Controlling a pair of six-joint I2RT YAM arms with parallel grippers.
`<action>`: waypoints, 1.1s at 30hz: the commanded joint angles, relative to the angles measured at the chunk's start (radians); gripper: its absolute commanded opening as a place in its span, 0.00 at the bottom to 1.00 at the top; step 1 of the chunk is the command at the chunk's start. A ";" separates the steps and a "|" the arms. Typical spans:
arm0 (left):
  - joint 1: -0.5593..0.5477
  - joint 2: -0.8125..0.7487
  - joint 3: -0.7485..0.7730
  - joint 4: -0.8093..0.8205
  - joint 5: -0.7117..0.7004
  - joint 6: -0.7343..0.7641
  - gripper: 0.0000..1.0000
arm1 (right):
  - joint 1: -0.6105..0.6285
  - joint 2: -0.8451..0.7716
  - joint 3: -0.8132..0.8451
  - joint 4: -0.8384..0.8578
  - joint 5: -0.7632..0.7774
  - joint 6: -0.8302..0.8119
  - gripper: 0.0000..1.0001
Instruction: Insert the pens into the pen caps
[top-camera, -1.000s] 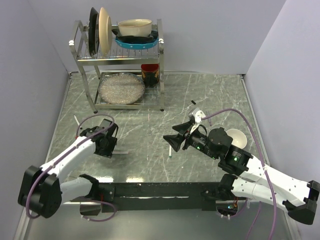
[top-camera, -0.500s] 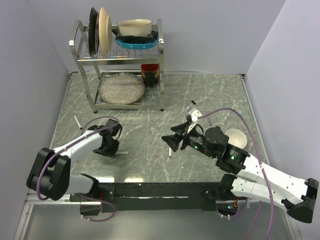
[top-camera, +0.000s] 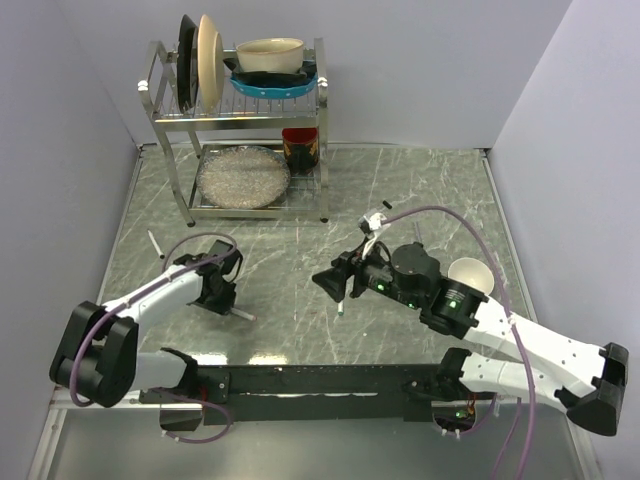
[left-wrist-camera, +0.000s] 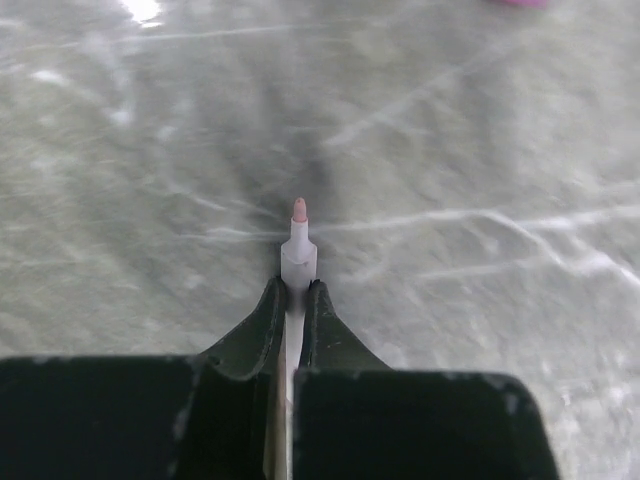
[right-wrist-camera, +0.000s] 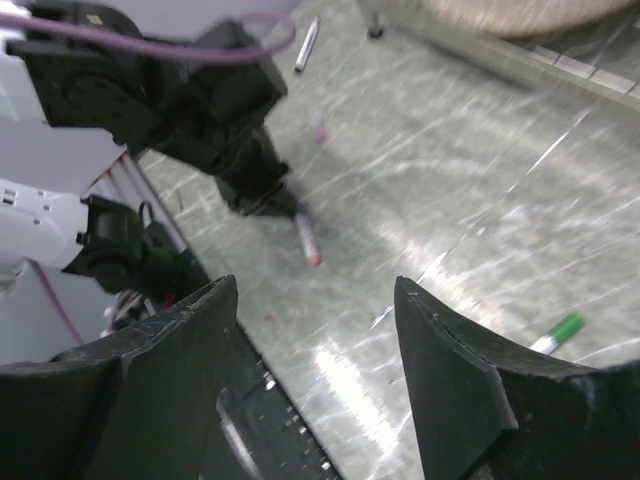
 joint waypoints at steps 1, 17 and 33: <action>-0.002 -0.102 0.032 0.084 -0.008 0.168 0.01 | 0.005 0.066 0.046 -0.018 -0.076 0.139 0.75; -0.076 -0.521 -0.086 0.568 0.455 0.451 0.01 | 0.007 0.391 0.124 0.140 -0.290 0.275 0.76; -0.106 -0.653 -0.144 0.720 0.579 0.443 0.01 | 0.005 0.471 0.134 0.251 -0.330 0.343 0.51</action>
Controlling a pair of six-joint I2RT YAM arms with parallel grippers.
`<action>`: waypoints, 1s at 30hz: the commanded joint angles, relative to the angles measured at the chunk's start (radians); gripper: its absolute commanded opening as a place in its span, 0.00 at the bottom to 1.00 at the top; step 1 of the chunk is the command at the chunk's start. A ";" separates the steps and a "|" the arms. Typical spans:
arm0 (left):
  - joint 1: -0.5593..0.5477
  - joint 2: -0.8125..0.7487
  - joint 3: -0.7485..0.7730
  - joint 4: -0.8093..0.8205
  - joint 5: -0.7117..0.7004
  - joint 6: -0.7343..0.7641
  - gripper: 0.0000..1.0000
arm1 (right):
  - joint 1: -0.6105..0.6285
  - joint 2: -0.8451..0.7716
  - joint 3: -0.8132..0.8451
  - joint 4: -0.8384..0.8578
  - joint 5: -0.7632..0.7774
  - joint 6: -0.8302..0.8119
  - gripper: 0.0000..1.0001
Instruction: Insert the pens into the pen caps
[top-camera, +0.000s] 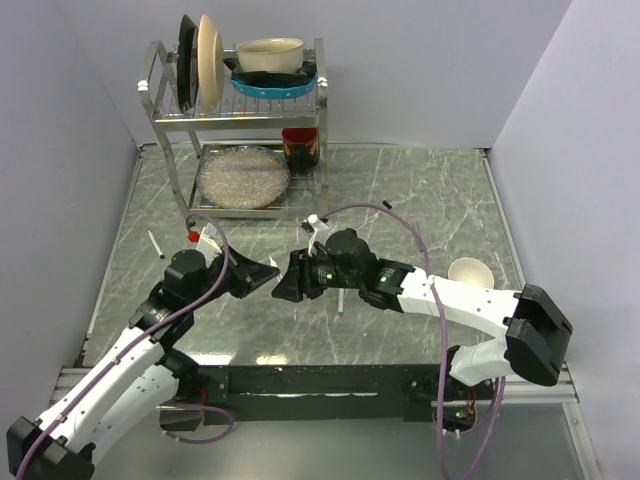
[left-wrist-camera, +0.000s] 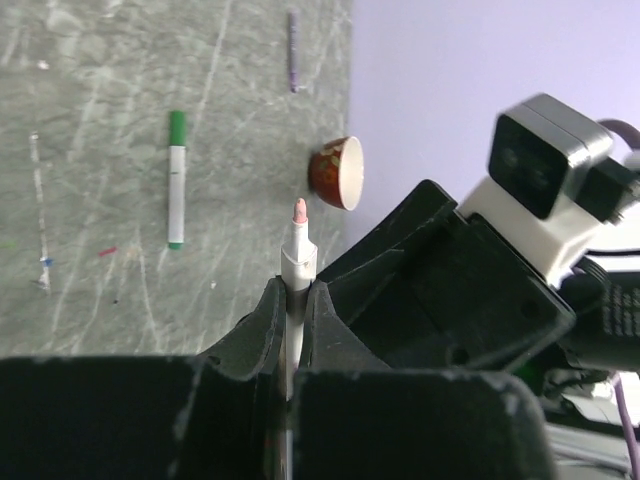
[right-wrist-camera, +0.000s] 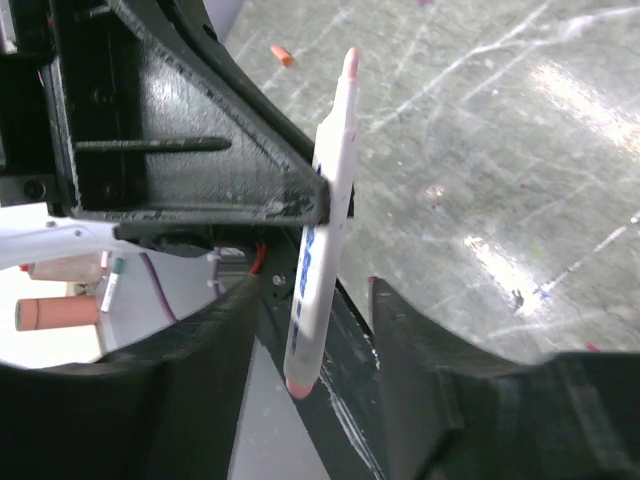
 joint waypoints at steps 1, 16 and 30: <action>-0.004 -0.028 -0.003 0.098 0.063 0.023 0.01 | 0.005 -0.010 0.017 0.109 -0.038 0.047 0.48; -0.004 -0.068 0.085 -0.096 -0.136 -0.017 0.72 | 0.005 -0.122 -0.067 0.164 0.028 0.114 0.00; 0.269 0.268 0.414 -0.833 -0.803 -0.408 0.65 | 0.004 -0.277 -0.038 -0.095 0.168 0.003 0.00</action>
